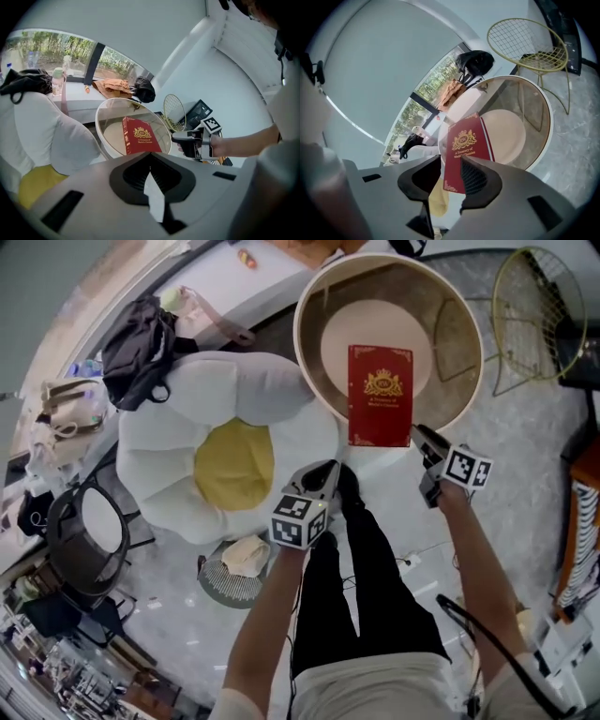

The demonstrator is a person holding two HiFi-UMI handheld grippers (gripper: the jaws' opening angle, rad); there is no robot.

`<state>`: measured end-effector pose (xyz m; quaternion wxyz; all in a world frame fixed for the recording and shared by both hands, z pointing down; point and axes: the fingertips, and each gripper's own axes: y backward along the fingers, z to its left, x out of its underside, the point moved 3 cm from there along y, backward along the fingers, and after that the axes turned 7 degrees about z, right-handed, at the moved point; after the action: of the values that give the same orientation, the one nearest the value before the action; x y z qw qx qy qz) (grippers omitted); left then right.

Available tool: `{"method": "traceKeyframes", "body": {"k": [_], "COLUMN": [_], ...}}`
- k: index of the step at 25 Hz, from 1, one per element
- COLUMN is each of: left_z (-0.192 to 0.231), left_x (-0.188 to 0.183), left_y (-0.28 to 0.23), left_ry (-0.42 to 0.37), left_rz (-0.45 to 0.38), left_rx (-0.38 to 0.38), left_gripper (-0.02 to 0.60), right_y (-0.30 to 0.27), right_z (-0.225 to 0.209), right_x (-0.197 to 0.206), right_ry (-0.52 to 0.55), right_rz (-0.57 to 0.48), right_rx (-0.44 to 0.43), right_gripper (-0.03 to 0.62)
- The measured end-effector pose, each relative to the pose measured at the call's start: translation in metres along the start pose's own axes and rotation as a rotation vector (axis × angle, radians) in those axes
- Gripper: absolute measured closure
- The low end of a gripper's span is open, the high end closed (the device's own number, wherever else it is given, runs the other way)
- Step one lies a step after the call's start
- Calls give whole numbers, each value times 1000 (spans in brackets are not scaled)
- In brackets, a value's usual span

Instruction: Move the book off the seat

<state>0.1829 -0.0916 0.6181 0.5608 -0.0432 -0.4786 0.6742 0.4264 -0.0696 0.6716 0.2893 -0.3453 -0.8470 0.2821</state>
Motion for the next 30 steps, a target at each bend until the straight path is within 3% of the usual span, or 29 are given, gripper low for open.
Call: {"method": "traceKeyframes", "body": {"k": [5, 17, 23, 30], "left_z": [-21, -112, -152, -186], "left_x": [-6, -7, -5, 0], "left_y": [59, 210, 280, 323], "left_ry": [-51, -228, -261, -297], "left_rz": [-14, -5, -38, -53], "left_rx": [-3, 58, 109, 140], "left_gripper": [578, 580, 580, 580], "right_y": [55, 213, 273, 329], "right_z": [60, 217, 271, 292], "right_x": [10, 53, 93, 121], "right_ry": [71, 227, 324, 318], "right_rz": [-71, -213, -262, -330], "right_rx": [-45, -153, -79, -30], "right_gripper": [517, 546, 546, 546]}}
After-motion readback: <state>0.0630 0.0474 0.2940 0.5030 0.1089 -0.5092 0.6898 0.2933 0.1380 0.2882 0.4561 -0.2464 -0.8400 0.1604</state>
